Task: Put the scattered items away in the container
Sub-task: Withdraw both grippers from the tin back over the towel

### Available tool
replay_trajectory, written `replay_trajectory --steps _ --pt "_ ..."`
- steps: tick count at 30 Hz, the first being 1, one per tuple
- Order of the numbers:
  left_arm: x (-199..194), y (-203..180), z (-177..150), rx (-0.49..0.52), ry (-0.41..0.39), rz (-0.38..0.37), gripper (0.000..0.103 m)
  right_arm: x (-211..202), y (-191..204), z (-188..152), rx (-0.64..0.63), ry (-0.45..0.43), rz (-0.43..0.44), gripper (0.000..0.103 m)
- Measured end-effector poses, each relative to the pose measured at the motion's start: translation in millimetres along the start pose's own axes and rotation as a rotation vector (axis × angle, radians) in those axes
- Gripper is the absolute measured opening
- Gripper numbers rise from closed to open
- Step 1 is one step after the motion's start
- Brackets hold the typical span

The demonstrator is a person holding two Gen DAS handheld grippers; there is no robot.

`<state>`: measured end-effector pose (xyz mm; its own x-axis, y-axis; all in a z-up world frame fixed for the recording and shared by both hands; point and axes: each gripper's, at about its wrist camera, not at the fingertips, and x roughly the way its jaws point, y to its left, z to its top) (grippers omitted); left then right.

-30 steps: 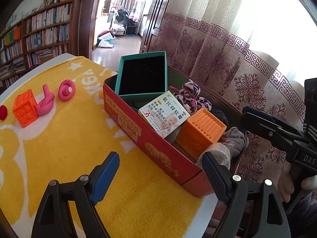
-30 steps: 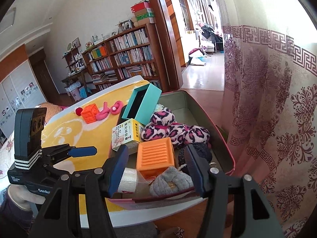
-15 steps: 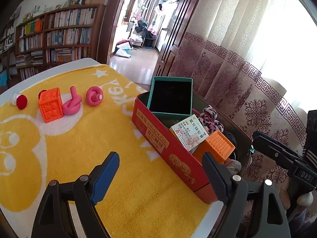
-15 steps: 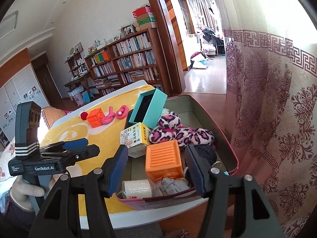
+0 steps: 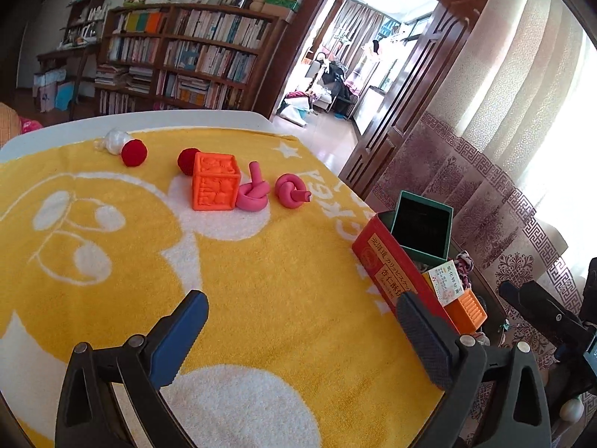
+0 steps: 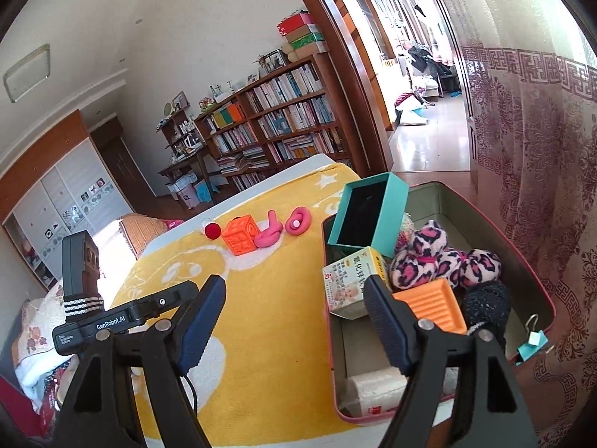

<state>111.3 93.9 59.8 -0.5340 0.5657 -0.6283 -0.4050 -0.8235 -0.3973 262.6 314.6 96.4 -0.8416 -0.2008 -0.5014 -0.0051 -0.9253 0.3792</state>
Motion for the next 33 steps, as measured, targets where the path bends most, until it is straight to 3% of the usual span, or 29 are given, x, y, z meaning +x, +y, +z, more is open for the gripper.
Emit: replay_trajectory --steps 9,23,33 --pt "-14.6 43.4 1.9 -0.067 -0.031 0.041 0.102 53.6 49.3 6.3 -0.059 0.059 0.064 0.080" --pt "-45.9 118.1 22.9 -0.157 -0.097 0.154 0.102 158.1 75.8 16.6 0.003 0.157 0.011 0.080" --pt "-42.3 152.6 41.3 -0.176 -0.090 0.219 0.102 224.1 92.8 26.3 -0.011 0.195 -0.039 0.080"
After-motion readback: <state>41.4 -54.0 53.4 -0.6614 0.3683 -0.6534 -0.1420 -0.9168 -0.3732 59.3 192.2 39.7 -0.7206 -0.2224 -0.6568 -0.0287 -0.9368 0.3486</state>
